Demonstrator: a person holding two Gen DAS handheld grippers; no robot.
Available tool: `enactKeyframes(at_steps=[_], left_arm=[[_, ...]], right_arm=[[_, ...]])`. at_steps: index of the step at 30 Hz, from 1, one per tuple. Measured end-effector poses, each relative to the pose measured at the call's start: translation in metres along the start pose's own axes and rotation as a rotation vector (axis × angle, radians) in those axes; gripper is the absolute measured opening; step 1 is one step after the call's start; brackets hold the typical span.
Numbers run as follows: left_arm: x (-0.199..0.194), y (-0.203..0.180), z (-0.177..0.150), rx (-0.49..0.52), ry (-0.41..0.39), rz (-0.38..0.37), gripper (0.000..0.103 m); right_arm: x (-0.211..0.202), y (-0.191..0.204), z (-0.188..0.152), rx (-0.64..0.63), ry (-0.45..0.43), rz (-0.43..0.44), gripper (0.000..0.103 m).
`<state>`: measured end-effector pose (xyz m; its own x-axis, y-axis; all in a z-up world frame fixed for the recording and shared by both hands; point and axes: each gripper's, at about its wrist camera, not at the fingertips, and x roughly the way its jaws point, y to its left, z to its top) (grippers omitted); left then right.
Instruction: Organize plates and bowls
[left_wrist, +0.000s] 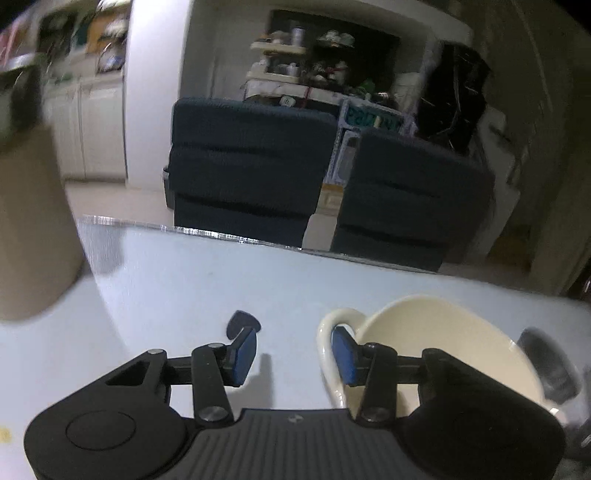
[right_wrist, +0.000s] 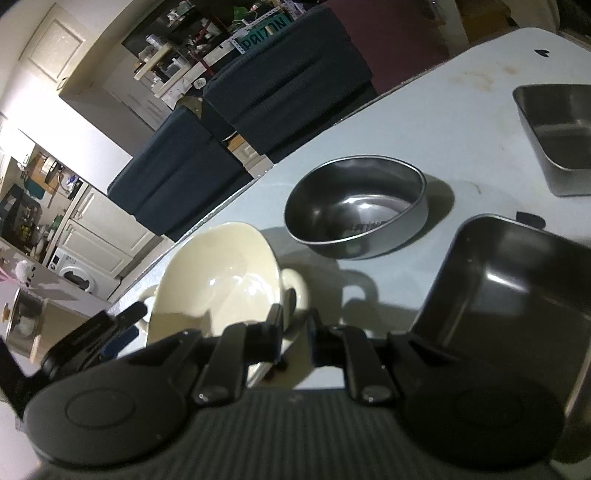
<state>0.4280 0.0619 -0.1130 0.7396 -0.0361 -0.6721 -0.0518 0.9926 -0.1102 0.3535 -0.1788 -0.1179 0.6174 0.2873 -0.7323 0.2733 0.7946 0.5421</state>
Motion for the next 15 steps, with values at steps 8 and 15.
enactKeyframes(at_steps=[8,15], left_arm=[[-0.019,0.015,0.0,0.069,0.124,-0.022,0.042],[-0.022,0.052,-0.008,-0.116,0.158,-0.154,0.037]], right_arm=[[0.0,-0.002,0.004,-0.021,-0.01,0.009,0.015],[0.001,-0.004,0.006,-0.006,-0.011,0.03,0.015]])
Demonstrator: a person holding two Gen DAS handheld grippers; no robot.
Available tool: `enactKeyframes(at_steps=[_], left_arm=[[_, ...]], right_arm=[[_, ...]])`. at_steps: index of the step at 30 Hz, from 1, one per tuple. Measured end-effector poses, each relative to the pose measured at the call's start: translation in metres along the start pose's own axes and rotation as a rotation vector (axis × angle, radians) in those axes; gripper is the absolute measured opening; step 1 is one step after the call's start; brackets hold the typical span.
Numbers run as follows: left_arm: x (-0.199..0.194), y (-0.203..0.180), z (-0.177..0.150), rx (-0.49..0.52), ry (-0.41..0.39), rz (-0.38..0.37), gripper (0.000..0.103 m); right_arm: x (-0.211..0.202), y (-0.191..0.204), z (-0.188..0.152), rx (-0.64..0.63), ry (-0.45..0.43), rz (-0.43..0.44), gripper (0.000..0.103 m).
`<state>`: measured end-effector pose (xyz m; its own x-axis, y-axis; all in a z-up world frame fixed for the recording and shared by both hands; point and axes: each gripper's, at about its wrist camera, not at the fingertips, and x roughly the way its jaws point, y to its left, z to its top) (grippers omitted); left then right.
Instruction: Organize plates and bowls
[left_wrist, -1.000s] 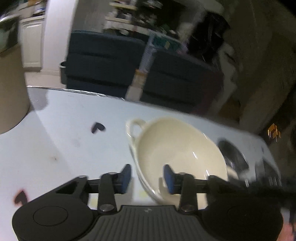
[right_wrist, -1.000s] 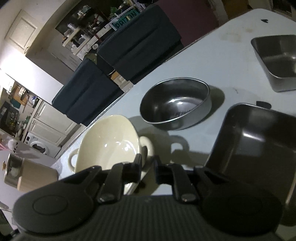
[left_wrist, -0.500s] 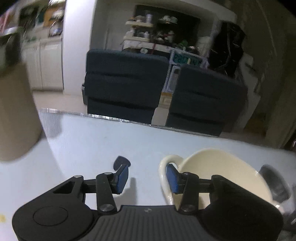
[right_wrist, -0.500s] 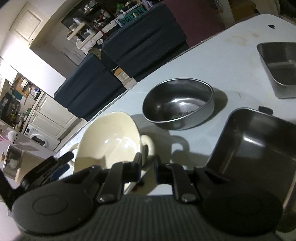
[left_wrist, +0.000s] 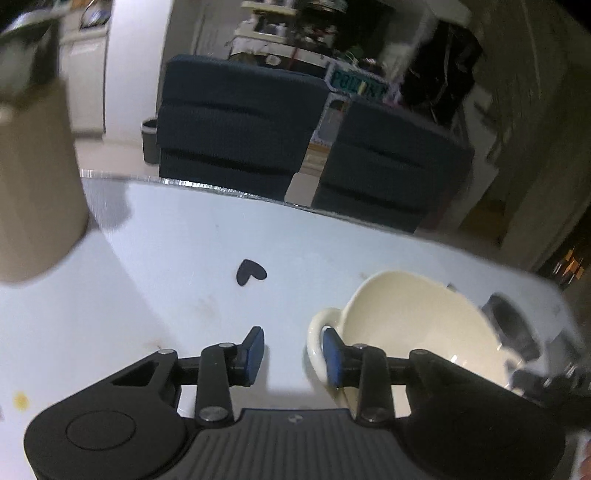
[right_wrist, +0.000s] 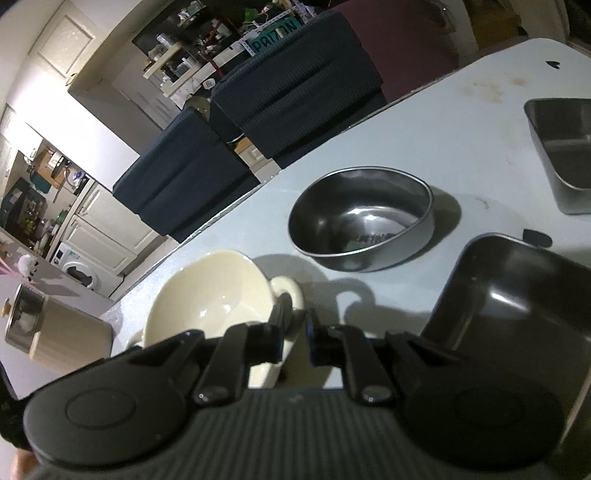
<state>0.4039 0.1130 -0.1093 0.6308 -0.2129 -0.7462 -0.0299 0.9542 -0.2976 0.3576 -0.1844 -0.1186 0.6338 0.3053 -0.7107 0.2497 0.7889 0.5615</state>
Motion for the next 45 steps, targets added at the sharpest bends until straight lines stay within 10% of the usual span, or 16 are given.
enactKeyframes(at_steps=[11,25,45], left_arm=[[-0.014,0.01,0.011,-0.054,-0.027,-0.119,0.057],[0.018,0.003,0.006,-0.052,0.04,-0.146,0.023],[-0.014,-0.017,0.0,0.049,-0.056,-0.088,0.023]], right_arm=[[0.001,0.0,0.001,0.037,-0.019,0.04,0.031],[0.016,0.01,0.0,-0.037,0.018,0.015,0.031],[-0.002,0.025,-0.004,-0.196,-0.055,-0.017,0.024]])
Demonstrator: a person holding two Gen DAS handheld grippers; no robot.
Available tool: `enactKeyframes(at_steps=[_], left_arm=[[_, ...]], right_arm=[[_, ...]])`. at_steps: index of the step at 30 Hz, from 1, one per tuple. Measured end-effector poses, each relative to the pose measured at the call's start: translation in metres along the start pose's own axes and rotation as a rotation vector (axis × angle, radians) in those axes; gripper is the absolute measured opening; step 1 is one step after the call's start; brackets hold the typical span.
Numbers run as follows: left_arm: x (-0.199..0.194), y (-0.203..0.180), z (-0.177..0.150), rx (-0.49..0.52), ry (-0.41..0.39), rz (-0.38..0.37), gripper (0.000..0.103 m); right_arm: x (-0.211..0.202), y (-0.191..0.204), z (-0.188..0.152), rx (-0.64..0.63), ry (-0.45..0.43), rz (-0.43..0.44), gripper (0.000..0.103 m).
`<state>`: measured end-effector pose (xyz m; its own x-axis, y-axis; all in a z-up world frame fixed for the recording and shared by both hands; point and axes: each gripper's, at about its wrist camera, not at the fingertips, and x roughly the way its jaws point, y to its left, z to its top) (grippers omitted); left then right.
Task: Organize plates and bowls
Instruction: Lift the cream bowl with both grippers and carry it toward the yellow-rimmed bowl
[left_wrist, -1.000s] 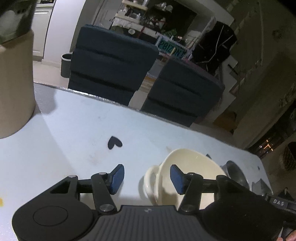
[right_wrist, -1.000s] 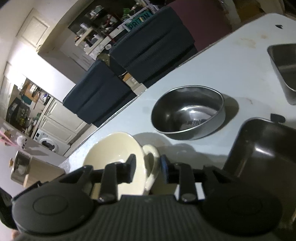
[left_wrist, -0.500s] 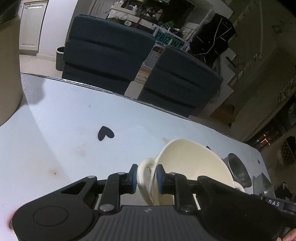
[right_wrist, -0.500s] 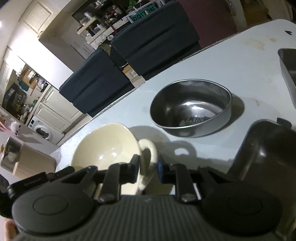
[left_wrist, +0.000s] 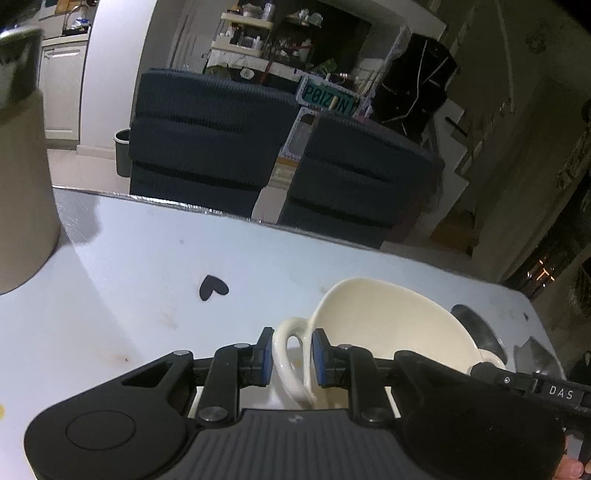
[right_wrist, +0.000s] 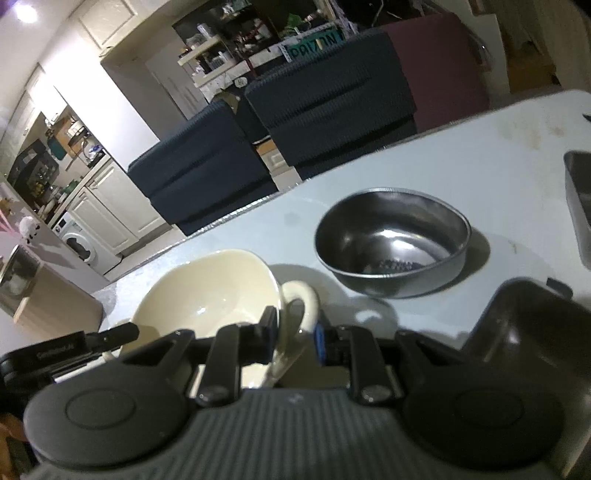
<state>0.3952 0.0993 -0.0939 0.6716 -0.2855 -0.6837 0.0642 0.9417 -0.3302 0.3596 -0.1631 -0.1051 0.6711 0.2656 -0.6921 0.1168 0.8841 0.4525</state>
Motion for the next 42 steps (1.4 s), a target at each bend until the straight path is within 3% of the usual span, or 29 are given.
enactKeyframes(at_steps=[13,27,42], left_arm=[[-0.102,-0.042,0.0,0.019,-0.09,0.003,0.022],[-0.195,-0.086,-0.059,0.004,-0.159,-0.05,0.019],[-0.212,-0.117,-0.145,-0.027,-0.09,-0.154,0.018]], right_arm=[[-0.084,0.017,0.001,-0.018,-0.081,0.083,0.023],[-0.184,0.002,-0.027,-0.016,-0.114,0.16,0.022],[-0.245,-0.052,-0.081,0.007,-0.092,0.135,0.022]])
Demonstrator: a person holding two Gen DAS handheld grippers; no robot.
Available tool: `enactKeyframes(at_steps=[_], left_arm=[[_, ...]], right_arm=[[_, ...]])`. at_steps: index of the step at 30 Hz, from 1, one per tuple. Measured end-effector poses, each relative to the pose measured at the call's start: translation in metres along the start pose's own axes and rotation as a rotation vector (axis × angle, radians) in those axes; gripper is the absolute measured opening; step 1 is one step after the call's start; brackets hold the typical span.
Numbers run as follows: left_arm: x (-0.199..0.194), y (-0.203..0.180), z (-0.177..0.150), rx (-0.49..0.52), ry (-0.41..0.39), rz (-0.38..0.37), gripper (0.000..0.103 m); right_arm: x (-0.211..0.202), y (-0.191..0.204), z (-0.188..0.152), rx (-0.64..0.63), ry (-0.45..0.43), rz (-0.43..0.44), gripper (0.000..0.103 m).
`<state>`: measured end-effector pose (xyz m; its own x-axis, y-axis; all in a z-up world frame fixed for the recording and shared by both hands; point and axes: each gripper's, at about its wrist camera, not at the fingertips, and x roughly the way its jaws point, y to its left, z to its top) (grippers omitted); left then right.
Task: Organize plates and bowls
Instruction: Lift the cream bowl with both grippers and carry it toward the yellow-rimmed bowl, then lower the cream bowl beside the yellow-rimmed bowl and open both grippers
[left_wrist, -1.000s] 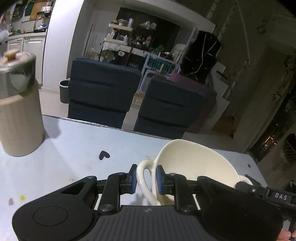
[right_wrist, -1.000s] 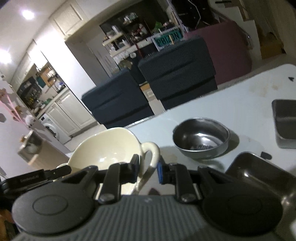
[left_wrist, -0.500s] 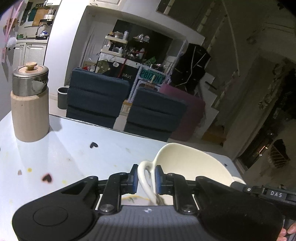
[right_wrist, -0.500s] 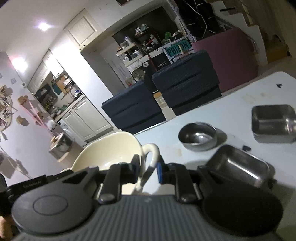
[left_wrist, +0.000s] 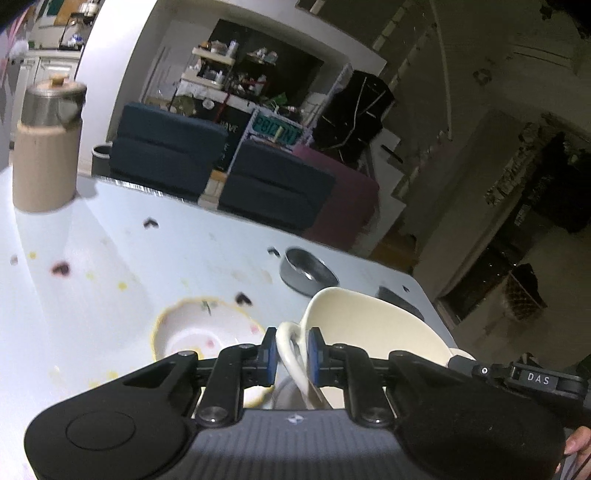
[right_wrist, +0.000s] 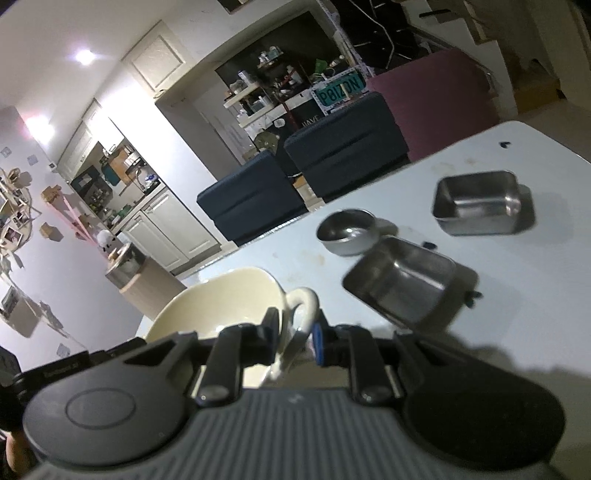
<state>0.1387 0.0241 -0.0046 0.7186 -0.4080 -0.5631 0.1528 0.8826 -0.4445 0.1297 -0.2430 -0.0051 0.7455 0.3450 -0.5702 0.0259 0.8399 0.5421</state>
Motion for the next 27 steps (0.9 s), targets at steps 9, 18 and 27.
enactKeyframes(at_steps=[9,18,27], left_arm=[[0.02,0.006,-0.036,-0.045,0.086,-0.021,0.018],[0.05,0.019,-0.061,-0.109,0.165,0.004,0.019],[0.069,0.024,-0.068,-0.118,0.186,0.019,0.02]], right_arm=[[-0.015,-0.028,-0.025,-0.013,0.048,-0.034,0.021],[-0.006,-0.046,-0.039,-0.015,0.13,-0.092,0.021],[0.007,-0.049,-0.039,-0.022,0.168,-0.137,0.021]])
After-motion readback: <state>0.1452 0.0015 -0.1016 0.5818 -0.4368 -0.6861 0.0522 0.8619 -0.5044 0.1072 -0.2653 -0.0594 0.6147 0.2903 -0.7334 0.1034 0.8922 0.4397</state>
